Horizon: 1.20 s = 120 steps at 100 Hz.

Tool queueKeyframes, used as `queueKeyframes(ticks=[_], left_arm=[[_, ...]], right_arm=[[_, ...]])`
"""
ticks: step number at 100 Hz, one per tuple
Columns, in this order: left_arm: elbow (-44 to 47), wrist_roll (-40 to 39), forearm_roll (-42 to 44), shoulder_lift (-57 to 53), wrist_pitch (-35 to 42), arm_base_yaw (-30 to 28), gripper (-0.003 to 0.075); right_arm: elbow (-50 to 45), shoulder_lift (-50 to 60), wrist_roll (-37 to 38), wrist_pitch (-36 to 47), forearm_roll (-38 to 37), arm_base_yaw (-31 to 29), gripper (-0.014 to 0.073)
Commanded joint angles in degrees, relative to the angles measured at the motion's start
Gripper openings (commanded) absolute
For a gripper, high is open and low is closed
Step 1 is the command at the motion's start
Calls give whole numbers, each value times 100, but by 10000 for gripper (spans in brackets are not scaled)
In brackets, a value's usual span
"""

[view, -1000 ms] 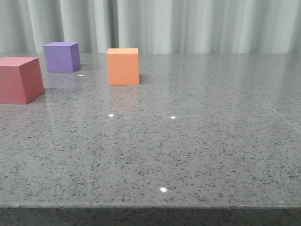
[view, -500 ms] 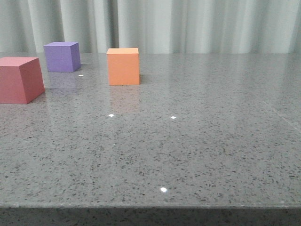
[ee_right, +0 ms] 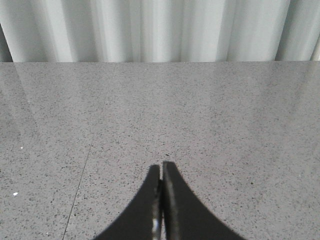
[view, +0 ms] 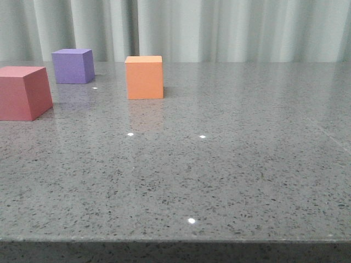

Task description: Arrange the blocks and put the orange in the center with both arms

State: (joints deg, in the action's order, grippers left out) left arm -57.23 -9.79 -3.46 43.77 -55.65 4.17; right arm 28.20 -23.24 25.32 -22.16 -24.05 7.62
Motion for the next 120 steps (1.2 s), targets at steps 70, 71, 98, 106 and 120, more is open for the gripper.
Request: queueKeyframes(ticks=[70,71,98,106,120], left_arm=[[-3276,-1744,1562,4439,1294,3080,627],[-3312,-1769,1632,4517,1294,3117,627],[-4598,-2459,2455,5752,706,3383,627],[-4805,-2474,2498,6009,680,3383,627],[-4980,-2506,2537,6304,554,3383,627]], right_arm=[[158,-23,-36,370,-155,-42,-68],[158,-23,-36,370,-155,-42,-68],[158,-23,-36,370,-155,-42,-68],[158,-23,-36,370,-155,-42,-68],[158,-23,-36,370,-155,-42,-68]])
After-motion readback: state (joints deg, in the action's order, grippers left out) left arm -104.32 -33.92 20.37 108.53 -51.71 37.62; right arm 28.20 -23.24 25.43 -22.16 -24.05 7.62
